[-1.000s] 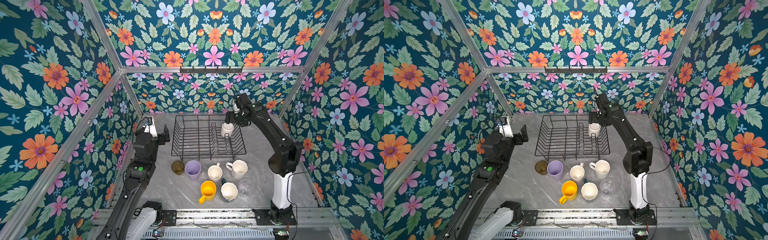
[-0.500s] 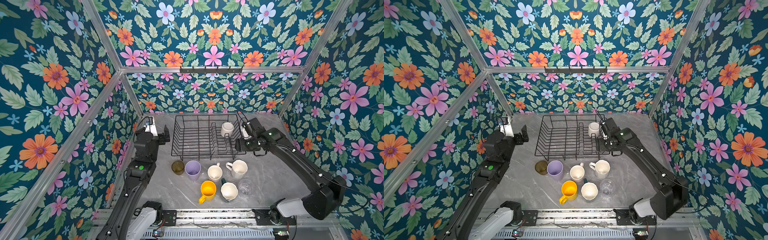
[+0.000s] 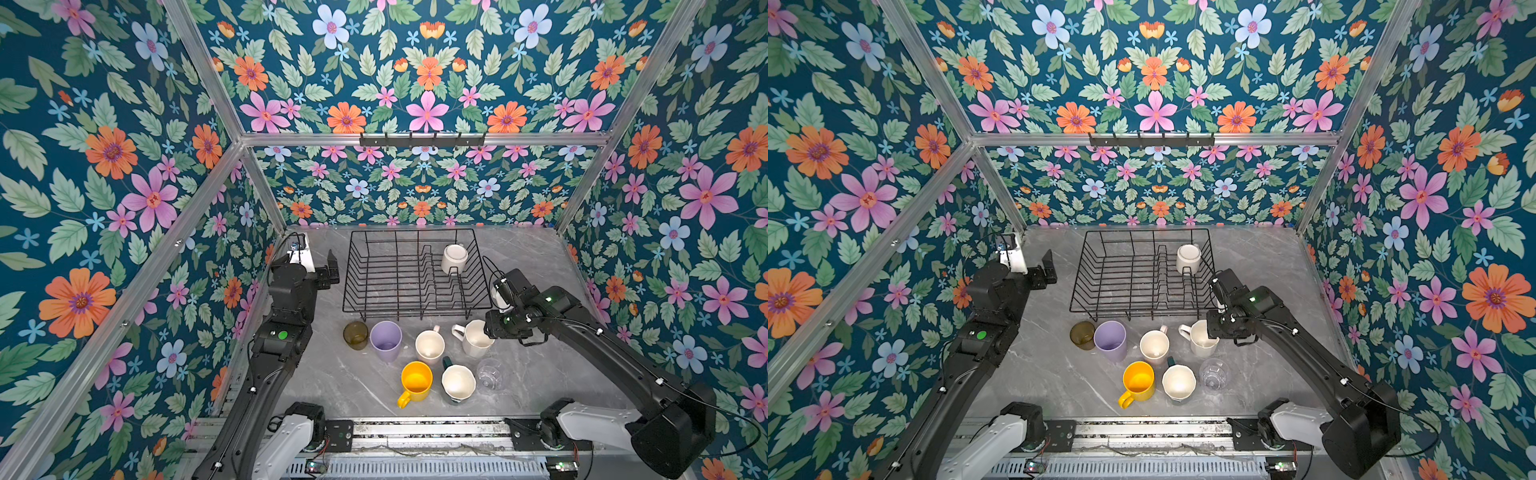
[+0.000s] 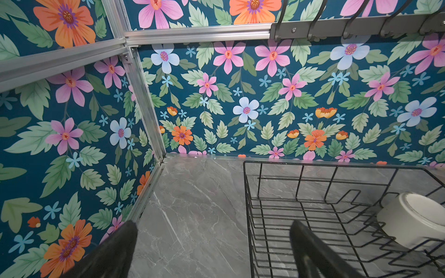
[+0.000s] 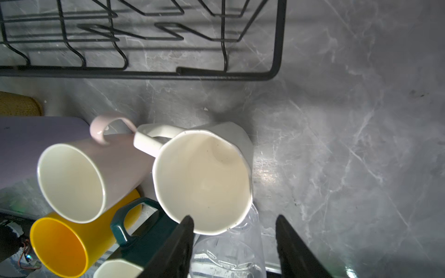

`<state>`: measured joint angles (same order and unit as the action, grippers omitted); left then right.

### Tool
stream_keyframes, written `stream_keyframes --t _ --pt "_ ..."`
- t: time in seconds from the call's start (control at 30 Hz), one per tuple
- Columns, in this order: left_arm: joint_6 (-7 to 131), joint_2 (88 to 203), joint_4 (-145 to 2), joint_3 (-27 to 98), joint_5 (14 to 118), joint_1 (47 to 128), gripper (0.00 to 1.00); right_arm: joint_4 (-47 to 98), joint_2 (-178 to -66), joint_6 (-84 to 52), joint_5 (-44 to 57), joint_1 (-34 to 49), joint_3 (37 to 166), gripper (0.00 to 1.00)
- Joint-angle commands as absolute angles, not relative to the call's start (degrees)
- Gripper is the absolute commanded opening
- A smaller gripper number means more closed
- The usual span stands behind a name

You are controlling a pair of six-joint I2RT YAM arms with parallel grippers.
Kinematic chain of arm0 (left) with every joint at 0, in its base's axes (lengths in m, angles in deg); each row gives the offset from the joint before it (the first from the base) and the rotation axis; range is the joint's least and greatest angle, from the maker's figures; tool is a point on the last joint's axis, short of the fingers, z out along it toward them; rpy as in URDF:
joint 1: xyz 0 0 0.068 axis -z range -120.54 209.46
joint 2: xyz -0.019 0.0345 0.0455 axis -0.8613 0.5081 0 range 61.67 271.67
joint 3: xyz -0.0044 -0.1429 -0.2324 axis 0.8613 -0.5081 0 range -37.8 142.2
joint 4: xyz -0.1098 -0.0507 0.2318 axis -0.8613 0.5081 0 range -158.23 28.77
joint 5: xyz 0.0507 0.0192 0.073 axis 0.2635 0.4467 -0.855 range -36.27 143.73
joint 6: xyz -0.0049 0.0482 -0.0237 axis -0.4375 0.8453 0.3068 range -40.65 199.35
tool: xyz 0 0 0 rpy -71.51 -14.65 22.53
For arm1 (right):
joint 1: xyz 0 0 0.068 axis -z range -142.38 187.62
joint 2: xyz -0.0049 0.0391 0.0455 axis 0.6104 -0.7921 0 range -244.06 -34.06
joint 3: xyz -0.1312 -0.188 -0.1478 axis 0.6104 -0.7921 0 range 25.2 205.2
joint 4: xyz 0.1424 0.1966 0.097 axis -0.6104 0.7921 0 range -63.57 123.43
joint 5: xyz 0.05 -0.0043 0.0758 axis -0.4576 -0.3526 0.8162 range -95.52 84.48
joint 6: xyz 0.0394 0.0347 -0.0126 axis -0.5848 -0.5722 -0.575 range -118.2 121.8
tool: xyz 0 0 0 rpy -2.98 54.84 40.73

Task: Load cups into a dish rack
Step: Pick up the cup from the center of the table.

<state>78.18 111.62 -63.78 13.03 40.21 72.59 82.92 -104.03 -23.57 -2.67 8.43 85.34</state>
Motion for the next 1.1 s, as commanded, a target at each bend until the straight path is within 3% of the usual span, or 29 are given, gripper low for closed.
stream_keyframes --t 0.0,1.07 --pt "78.7 111.4 -64.1 13.4 40.1 72.5 1.0 79.7 -104.2 -25.4 -1.8 8.3 83.7 0.5" --pt "78.7 111.6 -64.1 13.5 40.0 72.6 1.0 76.8 -111.1 -22.9 -6.7 8.2 83.2 0.06"
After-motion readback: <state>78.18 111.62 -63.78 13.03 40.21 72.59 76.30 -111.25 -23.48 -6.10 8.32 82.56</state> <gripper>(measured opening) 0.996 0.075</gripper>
